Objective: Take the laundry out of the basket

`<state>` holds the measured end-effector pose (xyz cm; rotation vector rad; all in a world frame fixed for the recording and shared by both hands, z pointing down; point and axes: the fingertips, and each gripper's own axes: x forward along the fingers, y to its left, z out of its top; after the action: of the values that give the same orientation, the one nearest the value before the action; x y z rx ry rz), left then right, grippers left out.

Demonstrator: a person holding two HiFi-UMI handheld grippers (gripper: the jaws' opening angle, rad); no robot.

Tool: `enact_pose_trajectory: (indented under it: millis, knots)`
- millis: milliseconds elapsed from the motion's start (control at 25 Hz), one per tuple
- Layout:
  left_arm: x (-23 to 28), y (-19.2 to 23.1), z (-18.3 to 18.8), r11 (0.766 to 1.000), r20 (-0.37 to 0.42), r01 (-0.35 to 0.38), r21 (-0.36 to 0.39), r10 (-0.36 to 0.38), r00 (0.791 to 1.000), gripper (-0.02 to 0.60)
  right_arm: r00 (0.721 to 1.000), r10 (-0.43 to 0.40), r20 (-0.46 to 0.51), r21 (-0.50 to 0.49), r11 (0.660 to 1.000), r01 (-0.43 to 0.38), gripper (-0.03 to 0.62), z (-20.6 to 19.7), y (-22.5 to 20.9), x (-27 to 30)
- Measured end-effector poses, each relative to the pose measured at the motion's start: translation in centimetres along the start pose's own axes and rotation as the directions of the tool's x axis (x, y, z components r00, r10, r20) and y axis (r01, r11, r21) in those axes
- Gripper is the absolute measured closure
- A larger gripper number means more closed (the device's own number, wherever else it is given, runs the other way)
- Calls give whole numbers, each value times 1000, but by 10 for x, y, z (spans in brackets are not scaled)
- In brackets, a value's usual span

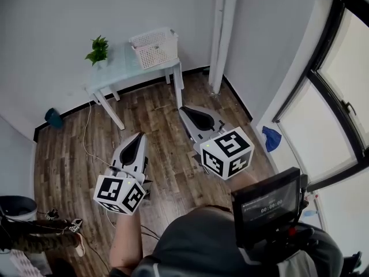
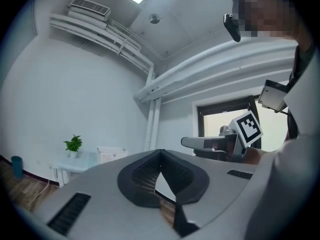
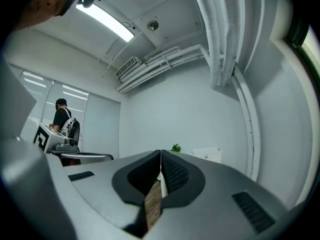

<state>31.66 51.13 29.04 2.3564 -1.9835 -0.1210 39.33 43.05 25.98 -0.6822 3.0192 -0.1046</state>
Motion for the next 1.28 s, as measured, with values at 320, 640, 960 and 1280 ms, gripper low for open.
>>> enact_pose_trajectory:
  millis: [320,640,960,1280]
  knots:
    - [-37,22,-7,1000,23,6,-29,-5,1000,572,999,-43,1,-13,999,43,577,-12,36,2]
    - [-35,44,-6,998,11,-54,-29,54,998,572,1000,-23,-11,-18,1000,23,577,-16,40,14]
    - [-5,92,-25,982,-76,-189,7,189,979,574,999,36,5,16,999,-36,577,-22,16,63]
    - [79,133,-21,977,-83,-214,-18,211,974,572,998,68,1,22,997,-68,577,-18,-55,126]
